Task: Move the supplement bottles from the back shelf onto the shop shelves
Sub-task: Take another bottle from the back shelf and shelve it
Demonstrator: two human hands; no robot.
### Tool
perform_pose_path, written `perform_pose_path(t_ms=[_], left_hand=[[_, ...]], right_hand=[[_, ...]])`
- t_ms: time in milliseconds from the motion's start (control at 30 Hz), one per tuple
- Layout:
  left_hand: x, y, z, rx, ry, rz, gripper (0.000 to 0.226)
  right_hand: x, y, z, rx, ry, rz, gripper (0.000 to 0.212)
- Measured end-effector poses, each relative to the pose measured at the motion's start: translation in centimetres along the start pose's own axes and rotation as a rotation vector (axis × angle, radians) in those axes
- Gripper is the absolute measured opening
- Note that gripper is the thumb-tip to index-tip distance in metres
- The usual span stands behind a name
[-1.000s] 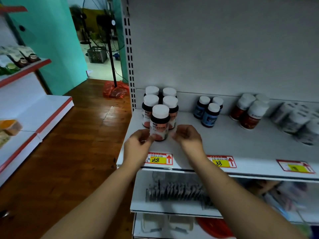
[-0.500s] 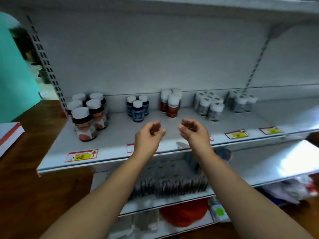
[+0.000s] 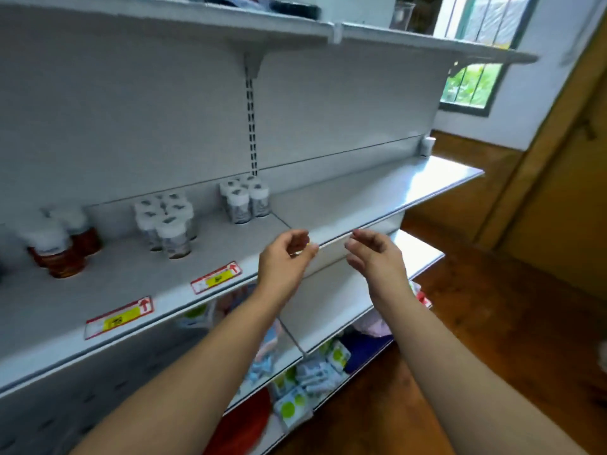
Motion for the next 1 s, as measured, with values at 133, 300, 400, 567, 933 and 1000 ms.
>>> perform_pose_path(t_ms=[133, 300, 400, 567, 933, 1000], left_hand=[[-0.1, 8.9, 4.5, -0.104, 0.027, -0.014, 0.025], [0.1, 18.7, 12.5, -0.142, 0.046, -0.051, 0.022], [0.9, 24.4, 18.0, -0.158, 0.038, -0.061, 0.02], [2.0, 35.4, 25.2, -0.239, 0.064, -0.005, 0.021], [1.1, 55.9, 37.6, -0.085, 0.064, 0.106, 0.026], [1.7, 58.8, 39.5, -0.059, 0.058, 0.135, 0.027]], right_hand=[[-0.1, -6.3, 6.4, 0.078, -0.01, -0.04, 0.018], [-2.0, -12.9, 17.2, 0.153, -0.074, -0.114, 0.016], [-3.5, -17.0, 23.3, 0.188, -0.08, -0.158, 0.018], [-5.7, -24.9, 32.1, 0.294, -0.088, -0.142, 0.021], [-5.9, -38.8, 53.6, 0.125, -0.001, -0.13, 0.022], [-7.0, -40.7, 57.7, 0.085, -0.012, -0.146, 0.024]])
Point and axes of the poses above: each hand's wrist, its own z-axis towards the middle knuckle, its own y-axis out of the palm, x = y × z, the point moved 5 cm from there along z, towards the middle knuckle, and after that the axes turned 5 degrees about z, right-handed, at the moved point
